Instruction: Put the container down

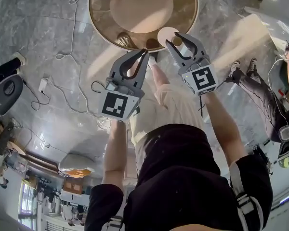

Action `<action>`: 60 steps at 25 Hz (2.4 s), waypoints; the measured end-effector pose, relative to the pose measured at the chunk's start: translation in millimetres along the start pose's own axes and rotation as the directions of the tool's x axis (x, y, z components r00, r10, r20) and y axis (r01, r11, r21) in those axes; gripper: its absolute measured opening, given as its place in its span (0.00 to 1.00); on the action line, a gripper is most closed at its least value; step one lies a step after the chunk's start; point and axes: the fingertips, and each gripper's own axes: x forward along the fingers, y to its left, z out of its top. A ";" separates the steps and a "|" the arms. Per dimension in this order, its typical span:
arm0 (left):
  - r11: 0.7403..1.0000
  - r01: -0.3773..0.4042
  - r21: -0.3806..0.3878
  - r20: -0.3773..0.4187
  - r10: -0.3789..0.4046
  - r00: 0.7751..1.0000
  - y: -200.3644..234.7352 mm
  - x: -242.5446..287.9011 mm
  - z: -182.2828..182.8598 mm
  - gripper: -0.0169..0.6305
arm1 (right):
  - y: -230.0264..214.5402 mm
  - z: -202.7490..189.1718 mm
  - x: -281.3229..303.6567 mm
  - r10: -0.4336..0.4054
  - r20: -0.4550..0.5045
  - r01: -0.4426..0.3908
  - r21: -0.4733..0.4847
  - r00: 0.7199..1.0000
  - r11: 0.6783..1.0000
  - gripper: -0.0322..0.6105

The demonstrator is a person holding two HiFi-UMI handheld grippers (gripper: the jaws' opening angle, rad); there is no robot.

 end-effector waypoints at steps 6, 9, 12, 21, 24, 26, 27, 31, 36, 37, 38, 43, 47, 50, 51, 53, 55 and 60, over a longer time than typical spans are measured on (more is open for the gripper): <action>0.999 0.034 -0.024 -0.030 -0.035 0.999 30.0 19.3 -27.6 0.07 | -4.8 -41.3 50.6 -0.010 -0.052 0.013 0.041 0.999 0.999 0.27; 0.997 0.055 -0.044 -0.055 -0.058 0.997 35.9 33.3 -43.7 0.07 | -11.6 -56.2 65.6 -0.018 -0.061 0.022 0.052 0.998 0.998 0.27; 0.997 0.067 -0.044 -0.082 -0.070 0.994 38.3 44.2 -56.1 0.07 | -17.7 -66.4 77.0 -0.033 -0.067 0.037 0.065 0.997 0.997 0.27; 0.996 0.069 -0.062 -0.146 -0.077 0.986 64.3 57.2 -81.6 0.07 | -34.1 -106.3 135.0 -0.065 -0.108 0.075 0.092 0.992 0.993 0.27; 0.995 0.071 -0.067 -0.160 -0.081 0.984 64.6 59.7 -85.0 0.07 | -38.2 -117.0 145.5 -0.070 -0.131 0.082 0.088 0.989 0.993 0.27; 0.994 0.078 -0.071 -0.170 -0.089 0.981 63.1 62.0 -84.3 0.07 | -44.3 -124.0 151.2 -0.081 -0.154 0.095 0.087 0.985 0.992 0.27; 0.994 0.082 -0.073 -0.172 -0.093 0.981 62.1 62.9 -83.4 0.07 | -48.4 -127.2 153.4 -0.089 -0.166 0.105 0.088 0.982 0.991 0.27; 0.992 0.097 -0.085 -0.181 -0.111 0.977 59.3 63.6 -83.5 0.07 | -63.0 -140.0 159.2 -0.127 -0.202 0.148 0.095 0.971 0.984 0.27; 0.990 0.111 -0.085 -0.202 -0.126 0.971 62.6 62.7 -86.9 0.07 | -74.1 -150.6 167.9 -0.144 -0.226 0.165 0.075 0.964 0.984 0.27; 0.990 0.112 -0.083 -0.204 -0.127 0.971 63.8 63.0 -87.1 0.07 | -76.2 -152.9 169.7 -0.145 -0.233 0.166 0.072 0.962 0.983 0.27; 0.990 0.111 -0.081 -0.207 -0.126 0.970 64.7 63.3 -87.4 0.07 | -78.0 -155.2 171.3 -0.146 -0.240 0.167 0.070 0.960 0.983 0.27; 0.990 0.118 -0.074 -0.226 -0.131 0.965 65.6 66.4 -90.5 0.07 | -83.8 -162.8 177.2 -0.153 -0.255 0.174 0.062 0.955 0.983 0.27; 0.988 0.128 -0.081 -0.234 -0.144 0.961 64.2 67.9 -92.9 0.07 | -83.0 -169.6 182.0 -0.150 -0.272 0.173 0.062 0.951 0.983 0.27; 0.987 0.133 -0.086 -0.240 -0.150 0.959 64.2 70.4 -94.9 0.07 | -83.8 -169.8 184.3 -0.149 -0.269 0.170 0.057 0.952 0.984 0.27; 0.987 0.133 -0.086 -0.239 -0.151 0.959 65.0 71.5 -94.6 0.07 | -84.5 -169.0 185.4 -0.149 -0.267 0.170 0.055 0.952 0.984 0.27; 0.987 0.134 -0.086 -0.236 -0.151 0.960 66.6 72.9 -93.5 0.07 | -85.2 -168.0 187.9 -0.149 -0.267 0.169 0.054 0.952 0.984 0.27; 0.987 0.134 -0.086 -0.234 -0.151 0.961 67.4 73.6 -92.5 0.07 | -85.1 -168.8 188.9 -0.148 -0.270 0.168 0.052 0.951 0.984 0.27; 0.988 0.130 -0.085 -0.233 -0.147 0.961 64.7 72.8 -90.2 0.07 | -84.4 -171.0 185.0 -0.143 -0.279 0.161 0.042 0.950 0.986 0.27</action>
